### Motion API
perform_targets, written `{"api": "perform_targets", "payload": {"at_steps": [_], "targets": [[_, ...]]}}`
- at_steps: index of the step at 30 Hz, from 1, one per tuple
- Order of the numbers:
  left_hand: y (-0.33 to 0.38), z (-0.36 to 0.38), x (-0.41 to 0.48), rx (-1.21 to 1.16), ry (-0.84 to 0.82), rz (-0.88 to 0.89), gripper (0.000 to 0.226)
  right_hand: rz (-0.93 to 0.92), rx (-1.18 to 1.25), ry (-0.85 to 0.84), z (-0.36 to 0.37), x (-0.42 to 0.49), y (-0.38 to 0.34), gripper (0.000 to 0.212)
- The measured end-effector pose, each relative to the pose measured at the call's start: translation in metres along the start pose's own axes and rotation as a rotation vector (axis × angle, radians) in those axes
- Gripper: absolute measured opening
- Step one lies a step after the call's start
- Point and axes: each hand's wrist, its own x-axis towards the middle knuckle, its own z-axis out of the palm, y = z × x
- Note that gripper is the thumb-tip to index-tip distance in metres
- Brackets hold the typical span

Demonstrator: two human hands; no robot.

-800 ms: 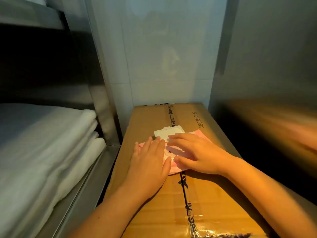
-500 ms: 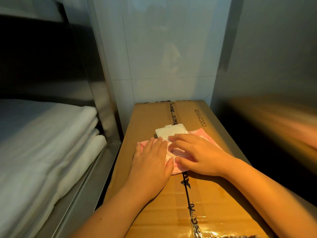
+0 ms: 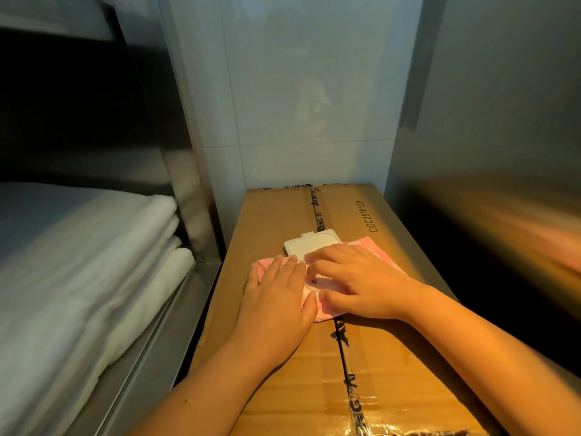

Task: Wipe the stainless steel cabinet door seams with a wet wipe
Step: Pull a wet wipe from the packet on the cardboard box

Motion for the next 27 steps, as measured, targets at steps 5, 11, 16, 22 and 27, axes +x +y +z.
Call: {"api": "perform_targets", "payload": {"at_steps": [5,11,16,22,27], "targets": [[0.0004,0.0001,0.0007,-0.009,0.001,-0.001,0.051,-0.017,-0.010,-0.013,0.0000,0.0024,0.0018,0.040],[-0.0007,-0.0021,-0.0015,-0.025,0.015,-0.004,0.051,-0.037,0.001,-0.023,-0.0002,0.0053,0.0046,0.040],[-0.0003,-0.0013,-0.0013,-0.022,0.017,-0.005,0.053,-0.034,0.018,-0.031,0.0010,0.0057,0.0067,0.037],[-0.0016,0.0004,-0.0008,-0.030,0.022,-0.005,0.052,-0.047,0.012,-0.044,0.0016,0.0082,0.0074,0.033],[-0.0015,0.0001,-0.0016,-0.034,0.027,-0.003,0.052,-0.051,0.036,-0.031,0.0021,0.0073,0.0066,0.018]]}}
